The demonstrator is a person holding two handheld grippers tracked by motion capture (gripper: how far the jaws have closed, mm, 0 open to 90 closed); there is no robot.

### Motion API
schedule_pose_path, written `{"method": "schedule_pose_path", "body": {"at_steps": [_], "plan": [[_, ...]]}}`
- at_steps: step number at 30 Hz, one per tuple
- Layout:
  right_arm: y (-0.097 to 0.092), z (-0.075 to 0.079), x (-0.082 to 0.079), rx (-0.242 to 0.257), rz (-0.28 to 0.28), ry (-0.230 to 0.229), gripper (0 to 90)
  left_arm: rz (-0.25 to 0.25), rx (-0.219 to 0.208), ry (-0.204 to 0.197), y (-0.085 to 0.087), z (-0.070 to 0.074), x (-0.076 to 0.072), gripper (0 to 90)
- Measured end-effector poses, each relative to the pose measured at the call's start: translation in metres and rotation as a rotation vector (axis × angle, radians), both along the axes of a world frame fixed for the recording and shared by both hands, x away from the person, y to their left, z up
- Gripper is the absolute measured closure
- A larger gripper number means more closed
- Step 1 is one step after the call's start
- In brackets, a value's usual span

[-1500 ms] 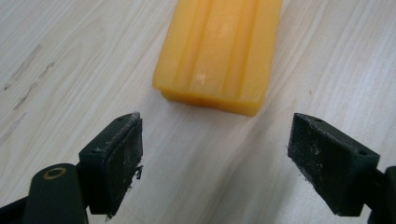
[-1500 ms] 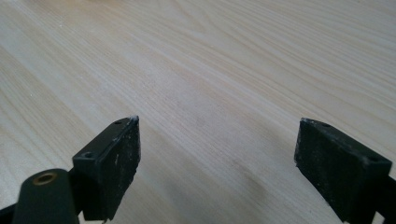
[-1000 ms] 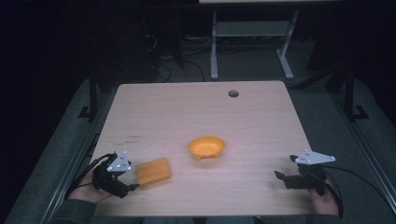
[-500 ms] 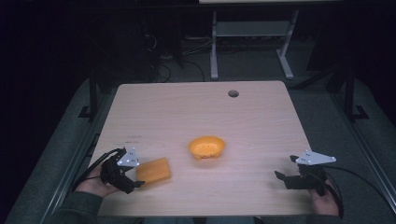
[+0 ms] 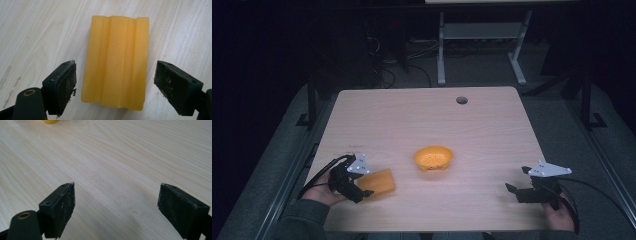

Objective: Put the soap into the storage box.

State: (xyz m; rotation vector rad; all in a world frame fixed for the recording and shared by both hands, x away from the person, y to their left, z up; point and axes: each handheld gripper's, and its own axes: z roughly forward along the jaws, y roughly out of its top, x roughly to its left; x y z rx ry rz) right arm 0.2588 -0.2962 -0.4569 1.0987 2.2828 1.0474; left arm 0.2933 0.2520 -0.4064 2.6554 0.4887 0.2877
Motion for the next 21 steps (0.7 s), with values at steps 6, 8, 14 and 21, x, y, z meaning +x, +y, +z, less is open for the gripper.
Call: {"method": "schedule_pose_path", "body": {"at_steps": [6,8,14,21], "plan": [[0.001,0.0,0.0,0.001,-0.001,0.004,13.9,0.001,0.013,0.009,-0.005,-0.004,0.005,17.3],[0.001,0.0,0.0,0.0,0.0,0.005,13.9,-0.003,0.02,0.013,-0.007,-0.005,0.007,17.3],[0.001,-0.001,0.0,-0.002,0.003,0.004,13.9,0.0,0.026,0.031,-0.011,-0.008,0.01,17.2],[0.0,-0.001,0.001,-0.005,0.006,0.005,13.9,-0.006,0.026,0.041,-0.014,-0.009,0.013,17.2]]}}
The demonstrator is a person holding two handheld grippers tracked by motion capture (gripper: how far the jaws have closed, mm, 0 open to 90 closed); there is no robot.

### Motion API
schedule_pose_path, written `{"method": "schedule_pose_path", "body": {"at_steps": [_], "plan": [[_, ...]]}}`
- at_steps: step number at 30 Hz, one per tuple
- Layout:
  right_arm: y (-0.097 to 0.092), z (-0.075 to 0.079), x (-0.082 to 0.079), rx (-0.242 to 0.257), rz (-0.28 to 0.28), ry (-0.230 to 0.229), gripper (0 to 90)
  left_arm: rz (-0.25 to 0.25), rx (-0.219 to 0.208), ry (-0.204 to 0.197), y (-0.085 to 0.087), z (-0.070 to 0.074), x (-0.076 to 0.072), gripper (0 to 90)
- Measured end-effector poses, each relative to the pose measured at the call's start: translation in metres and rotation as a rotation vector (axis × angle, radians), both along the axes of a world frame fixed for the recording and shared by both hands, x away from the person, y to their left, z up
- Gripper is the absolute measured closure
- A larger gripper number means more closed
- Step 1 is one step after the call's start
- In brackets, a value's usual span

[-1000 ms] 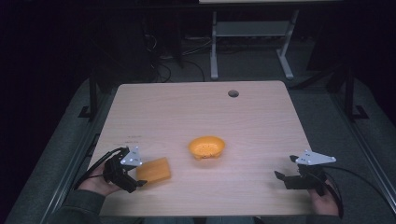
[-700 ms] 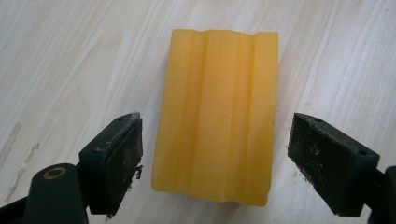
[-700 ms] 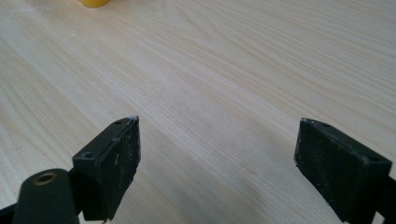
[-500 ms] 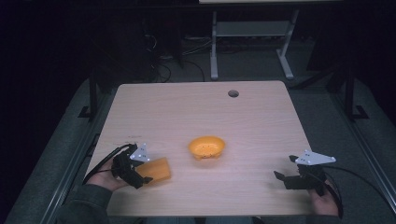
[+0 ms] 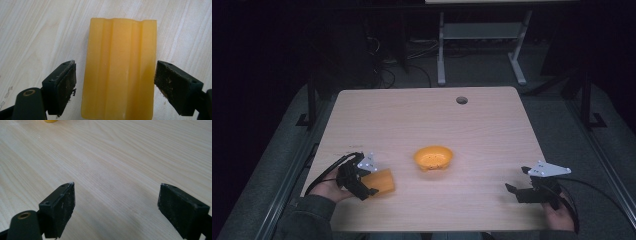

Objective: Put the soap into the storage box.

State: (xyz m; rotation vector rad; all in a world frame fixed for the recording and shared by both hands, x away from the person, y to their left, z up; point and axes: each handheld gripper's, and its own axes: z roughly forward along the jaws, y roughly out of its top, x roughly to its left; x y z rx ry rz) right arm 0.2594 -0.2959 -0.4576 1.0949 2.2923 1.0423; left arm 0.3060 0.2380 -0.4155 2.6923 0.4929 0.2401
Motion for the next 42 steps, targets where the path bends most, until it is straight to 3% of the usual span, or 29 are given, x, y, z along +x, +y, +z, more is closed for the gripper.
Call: {"method": "schedule_pose_path", "body": {"at_steps": [6,30,42], "plan": [[0.001,-0.001,0.0,0.004,0.002,0.007,14.0,-0.026,0.018,0.025,-0.007,-0.006,0.001,17.4],[0.001,-0.001,0.001,-0.003,0.009,0.012,13.9,-0.02,0.036,0.076,-0.016,-0.022,0.012,17.8],[0.0,-0.001,0.001,-0.001,0.009,0.011,13.9,-0.019,0.065,0.104,-0.019,-0.028,0.014,18.1]]}}
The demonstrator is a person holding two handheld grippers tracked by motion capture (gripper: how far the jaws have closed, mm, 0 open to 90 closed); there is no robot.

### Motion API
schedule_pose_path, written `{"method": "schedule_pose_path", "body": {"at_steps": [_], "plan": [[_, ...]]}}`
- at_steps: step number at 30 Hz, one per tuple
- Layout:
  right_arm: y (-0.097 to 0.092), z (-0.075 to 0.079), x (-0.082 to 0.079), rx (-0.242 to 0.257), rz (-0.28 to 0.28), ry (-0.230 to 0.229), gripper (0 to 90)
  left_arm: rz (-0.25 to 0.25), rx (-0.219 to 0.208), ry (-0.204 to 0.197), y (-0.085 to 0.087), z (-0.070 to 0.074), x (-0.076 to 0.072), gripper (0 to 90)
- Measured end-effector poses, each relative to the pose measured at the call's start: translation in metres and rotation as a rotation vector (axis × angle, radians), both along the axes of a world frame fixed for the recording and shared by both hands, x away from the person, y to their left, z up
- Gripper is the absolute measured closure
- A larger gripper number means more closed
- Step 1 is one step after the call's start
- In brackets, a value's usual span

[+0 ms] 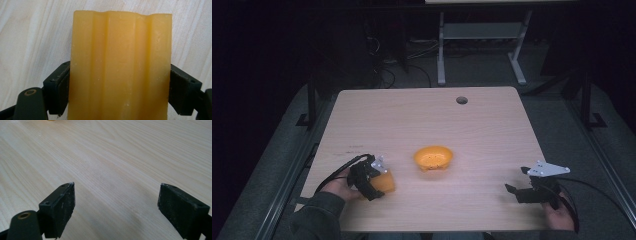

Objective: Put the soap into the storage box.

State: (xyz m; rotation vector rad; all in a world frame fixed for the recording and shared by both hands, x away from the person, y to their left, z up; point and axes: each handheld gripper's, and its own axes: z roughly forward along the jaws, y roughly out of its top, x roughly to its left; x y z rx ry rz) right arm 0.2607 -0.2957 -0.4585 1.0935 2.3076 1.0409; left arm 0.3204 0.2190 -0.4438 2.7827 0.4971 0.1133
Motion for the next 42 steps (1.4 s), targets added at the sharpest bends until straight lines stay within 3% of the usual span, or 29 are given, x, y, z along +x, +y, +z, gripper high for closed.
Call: {"method": "schedule_pose_path", "body": {"at_steps": [30,42], "plan": [[-0.001,0.001,-0.001,0.0,-0.004,-0.009,13.9,0.018,-0.067,-0.023,0.011,0.003,-0.007,20.8],[-0.002,0.002,-0.001,0.004,-0.005,-0.016,14.0,-0.023,-0.093,-0.077,0.003,0.029,-0.008,20.8]]}}
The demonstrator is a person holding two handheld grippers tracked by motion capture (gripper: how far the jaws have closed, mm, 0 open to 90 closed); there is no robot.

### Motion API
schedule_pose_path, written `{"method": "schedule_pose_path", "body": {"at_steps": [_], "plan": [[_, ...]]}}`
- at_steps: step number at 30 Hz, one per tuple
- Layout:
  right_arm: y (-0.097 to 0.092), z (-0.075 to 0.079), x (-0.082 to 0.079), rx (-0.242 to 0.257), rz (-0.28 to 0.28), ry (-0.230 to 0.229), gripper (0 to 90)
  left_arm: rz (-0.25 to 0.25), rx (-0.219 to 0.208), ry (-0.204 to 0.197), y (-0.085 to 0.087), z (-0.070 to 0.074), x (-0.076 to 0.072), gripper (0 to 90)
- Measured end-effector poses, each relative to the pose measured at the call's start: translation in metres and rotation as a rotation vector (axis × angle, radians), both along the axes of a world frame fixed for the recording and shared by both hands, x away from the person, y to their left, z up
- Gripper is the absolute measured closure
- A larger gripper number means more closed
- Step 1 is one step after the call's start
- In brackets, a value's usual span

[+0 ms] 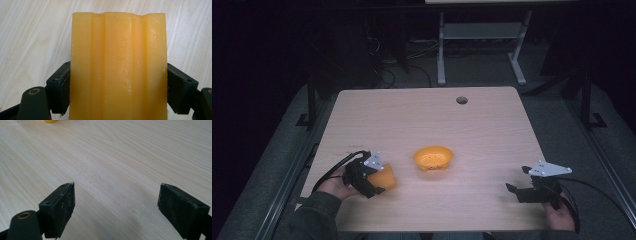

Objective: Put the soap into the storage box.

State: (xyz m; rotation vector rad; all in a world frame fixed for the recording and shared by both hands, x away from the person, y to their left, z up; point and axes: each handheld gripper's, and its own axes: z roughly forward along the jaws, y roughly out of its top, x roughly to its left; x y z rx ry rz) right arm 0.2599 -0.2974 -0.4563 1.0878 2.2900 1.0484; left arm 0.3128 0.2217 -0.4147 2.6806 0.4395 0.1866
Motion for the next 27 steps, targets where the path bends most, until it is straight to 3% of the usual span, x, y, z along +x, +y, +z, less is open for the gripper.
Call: {"method": "schedule_pose_path", "body": {"at_steps": [27], "plan": [[-0.001,0.001,0.0,0.013,-0.004,-0.004,13.9,-0.106,0.046,-0.061,-0.043,0.042,0.012,20.8]]}}
